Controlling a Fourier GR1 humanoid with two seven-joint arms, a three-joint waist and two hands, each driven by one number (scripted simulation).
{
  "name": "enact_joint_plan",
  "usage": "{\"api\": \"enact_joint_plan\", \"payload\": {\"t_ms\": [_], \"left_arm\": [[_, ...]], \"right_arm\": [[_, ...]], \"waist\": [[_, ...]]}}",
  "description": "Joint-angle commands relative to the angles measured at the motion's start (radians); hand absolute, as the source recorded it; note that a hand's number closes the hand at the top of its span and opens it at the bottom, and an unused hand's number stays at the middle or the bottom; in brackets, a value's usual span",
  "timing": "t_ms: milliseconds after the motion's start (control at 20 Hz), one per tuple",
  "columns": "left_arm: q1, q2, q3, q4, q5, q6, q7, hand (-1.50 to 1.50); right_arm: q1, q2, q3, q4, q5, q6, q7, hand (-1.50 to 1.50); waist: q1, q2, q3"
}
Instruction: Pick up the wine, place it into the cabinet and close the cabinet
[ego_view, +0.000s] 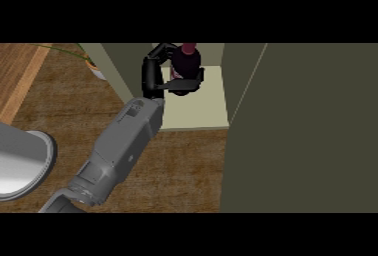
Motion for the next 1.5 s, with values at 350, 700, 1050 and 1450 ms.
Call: {"api": "enact_joint_plan", "payload": {"t_ms": [350, 700, 1050, 1450], "left_arm": [[-0.112, -0.003, 0.126, 0.167, 0.058, -0.082, -0.023, 1.50], [-0.076, -0.004, 0.173, 0.224, 0.128, -0.158, -0.114, 1.50], [-0.115, -0.004, 0.194, 0.291, 0.127, -0.123, -0.148, 1.50], [-0.105, 0.019, 0.193, 0.348, 0.082, -0.112, -0.162, -1.50]], "right_arm": [[-0.006, 0.019, 0.027, -0.058, -0.021, -0.010, 0.010, -1.50], [0.038, 0.030, 0.050, -0.060, -0.017, 0.005, -0.020, -1.50], [0.037, 0.013, 0.025, -0.040, -0.043, 0.031, -0.044, -1.50], [0.003, 0.011, 0.019, -0.036, -0.055, 0.014, -0.020, -1.50]], "waist": [[-0.002, 0.005, 0.000], [-0.022, 0.010, -0.001], [-0.032, 0.013, 0.000], [-0.030, 0.018, 0.000]]}}
